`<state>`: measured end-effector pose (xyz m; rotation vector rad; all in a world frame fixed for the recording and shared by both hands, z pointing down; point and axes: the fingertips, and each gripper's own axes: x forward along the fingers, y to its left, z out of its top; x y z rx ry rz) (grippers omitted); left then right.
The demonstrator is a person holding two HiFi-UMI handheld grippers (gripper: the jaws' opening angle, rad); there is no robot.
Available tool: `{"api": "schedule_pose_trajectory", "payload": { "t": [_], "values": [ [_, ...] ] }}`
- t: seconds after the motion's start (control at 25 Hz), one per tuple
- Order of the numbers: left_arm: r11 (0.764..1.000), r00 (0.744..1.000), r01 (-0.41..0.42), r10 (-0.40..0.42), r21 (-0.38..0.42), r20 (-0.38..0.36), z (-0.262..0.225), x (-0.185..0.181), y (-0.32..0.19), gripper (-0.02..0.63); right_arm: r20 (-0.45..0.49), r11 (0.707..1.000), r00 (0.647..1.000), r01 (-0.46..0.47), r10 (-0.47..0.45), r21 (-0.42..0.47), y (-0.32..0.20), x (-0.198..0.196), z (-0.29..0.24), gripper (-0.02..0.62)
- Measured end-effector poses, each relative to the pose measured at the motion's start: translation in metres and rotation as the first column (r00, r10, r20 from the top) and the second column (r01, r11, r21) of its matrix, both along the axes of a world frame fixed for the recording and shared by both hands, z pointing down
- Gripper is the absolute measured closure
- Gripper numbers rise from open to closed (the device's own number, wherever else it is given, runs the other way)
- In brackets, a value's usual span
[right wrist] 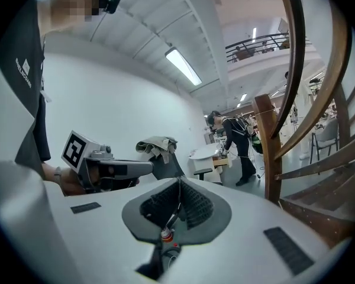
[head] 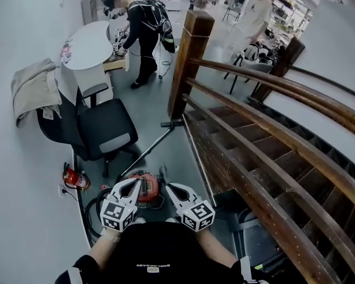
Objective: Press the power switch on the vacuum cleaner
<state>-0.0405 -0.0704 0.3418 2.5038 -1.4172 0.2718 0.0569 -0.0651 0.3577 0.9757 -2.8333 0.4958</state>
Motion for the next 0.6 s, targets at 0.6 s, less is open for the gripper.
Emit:
{"api": "schedule_pose_trajectory", "payload": {
  "t": [0.6],
  "values": [
    [1.0,0.999,-0.031,0.031,-0.007,-0.01,0.002,0.011,-0.004,0.591,-0.019,0.999,1.0,-0.014,0.015,0.031,-0.004,0.007,-0.013,0.569]
  ]
}}
